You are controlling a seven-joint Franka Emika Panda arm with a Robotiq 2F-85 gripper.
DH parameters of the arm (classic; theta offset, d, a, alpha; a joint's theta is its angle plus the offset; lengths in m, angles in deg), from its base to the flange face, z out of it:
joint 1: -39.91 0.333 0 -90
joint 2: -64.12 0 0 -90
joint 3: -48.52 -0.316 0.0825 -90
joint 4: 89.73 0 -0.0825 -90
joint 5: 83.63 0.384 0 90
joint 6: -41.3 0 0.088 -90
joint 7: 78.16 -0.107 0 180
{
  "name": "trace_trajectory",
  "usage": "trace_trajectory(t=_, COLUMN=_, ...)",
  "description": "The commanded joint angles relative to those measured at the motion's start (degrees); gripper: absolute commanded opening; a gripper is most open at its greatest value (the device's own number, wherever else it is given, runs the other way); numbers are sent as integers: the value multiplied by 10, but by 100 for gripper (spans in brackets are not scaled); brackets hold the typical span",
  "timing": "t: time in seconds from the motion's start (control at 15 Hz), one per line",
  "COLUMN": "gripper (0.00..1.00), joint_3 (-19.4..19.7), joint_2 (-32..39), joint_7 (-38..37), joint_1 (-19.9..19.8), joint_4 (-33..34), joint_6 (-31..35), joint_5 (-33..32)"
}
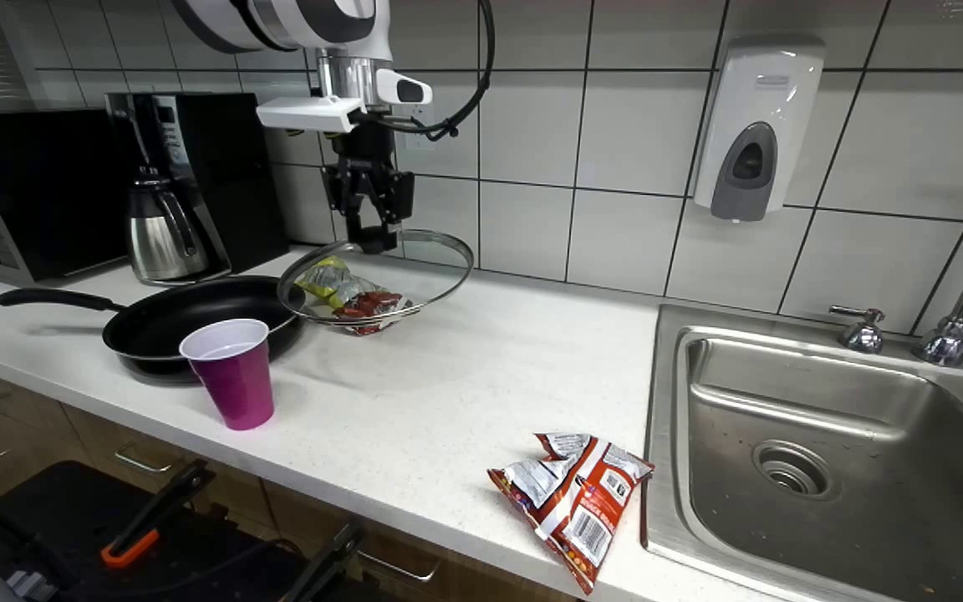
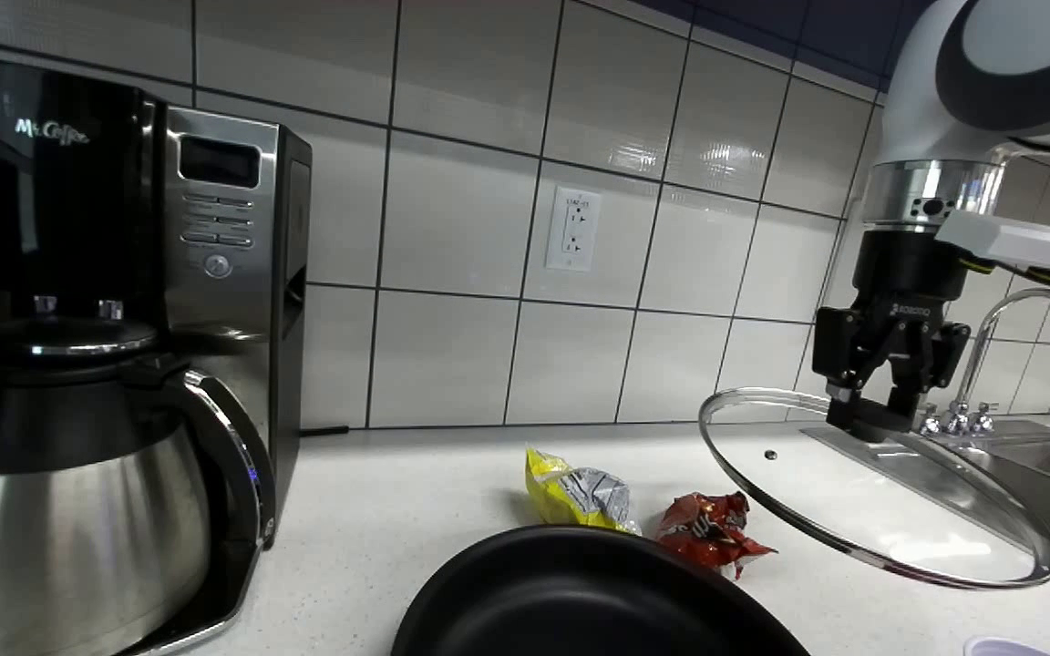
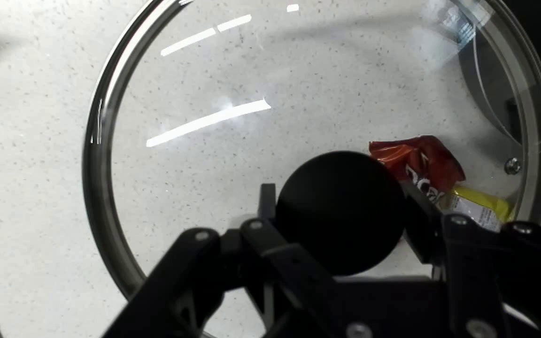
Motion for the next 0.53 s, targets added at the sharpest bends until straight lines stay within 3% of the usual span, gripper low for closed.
trace_trajectory(t=0.0, gripper=39, joint_3=10, joint_2=-50, joint_7=12, joint_1=-23, joint_4=-38, joint_6=13, joint_5=-8)
trace_trajectory(t=0.47, gripper=39, joint_3=39, joint_2=-61, joint_7=17, joint_1=-56, joint_4=-65, joint_6=41, joint_5=-9)
